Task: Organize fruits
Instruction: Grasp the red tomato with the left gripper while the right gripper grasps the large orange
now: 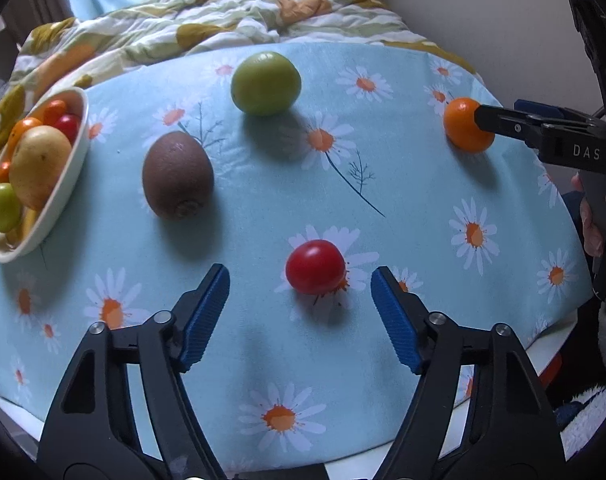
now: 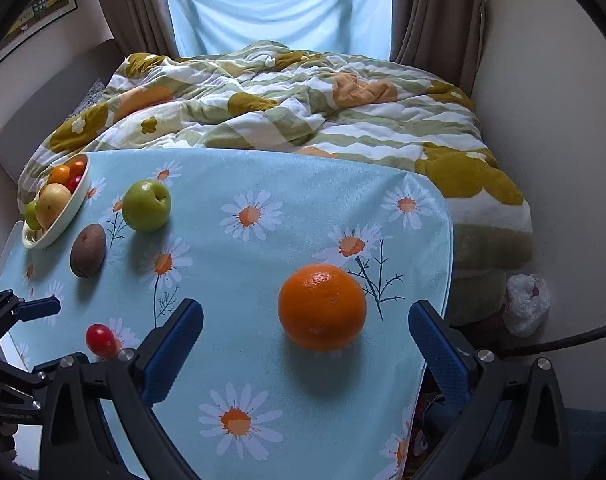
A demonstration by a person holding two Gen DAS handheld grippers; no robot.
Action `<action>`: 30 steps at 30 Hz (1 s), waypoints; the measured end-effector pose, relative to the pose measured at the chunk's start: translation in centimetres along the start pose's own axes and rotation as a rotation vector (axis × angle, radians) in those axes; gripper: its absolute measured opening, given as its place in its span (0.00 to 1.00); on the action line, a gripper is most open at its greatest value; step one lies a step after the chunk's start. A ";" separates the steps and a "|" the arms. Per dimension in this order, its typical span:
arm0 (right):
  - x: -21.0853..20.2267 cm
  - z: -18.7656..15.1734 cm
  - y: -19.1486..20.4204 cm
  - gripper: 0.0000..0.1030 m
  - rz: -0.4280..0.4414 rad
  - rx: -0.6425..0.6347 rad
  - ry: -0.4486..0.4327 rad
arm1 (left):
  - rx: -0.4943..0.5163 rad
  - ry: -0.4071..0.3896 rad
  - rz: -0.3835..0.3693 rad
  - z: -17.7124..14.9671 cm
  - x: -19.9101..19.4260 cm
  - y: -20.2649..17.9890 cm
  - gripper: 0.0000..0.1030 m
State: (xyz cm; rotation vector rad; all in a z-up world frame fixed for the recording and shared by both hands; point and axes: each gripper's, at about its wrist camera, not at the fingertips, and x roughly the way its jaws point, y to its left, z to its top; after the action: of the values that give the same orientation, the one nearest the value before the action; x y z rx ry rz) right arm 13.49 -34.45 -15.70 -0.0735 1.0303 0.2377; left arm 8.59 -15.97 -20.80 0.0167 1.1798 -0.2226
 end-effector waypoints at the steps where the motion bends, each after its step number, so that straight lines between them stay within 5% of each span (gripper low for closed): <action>1: 0.3 -0.1 -0.1 0.99 0.005 -0.004 0.002 | -0.004 0.005 0.001 -0.1 0.3 -0.1 0.72; 11: 2.5 -0.5 -0.4 0.97 0.030 -0.051 0.033 | -0.016 0.002 0.002 0.1 1.9 -0.6 0.39; 25: 4.0 -0.5 -1.1 0.82 0.036 -0.027 0.066 | -0.026 0.000 0.008 -0.1 1.7 -0.4 0.39; 30: 4.2 -0.5 -1.1 0.58 0.035 -0.028 0.076 | -0.047 -0.015 0.006 -0.3 1.2 0.0 0.39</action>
State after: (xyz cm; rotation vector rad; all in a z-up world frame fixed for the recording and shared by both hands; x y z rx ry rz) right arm 15.34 -34.89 -19.59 -0.0911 1.1043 0.2827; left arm 8.79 -16.10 -21.98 -0.0227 1.1694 -0.1894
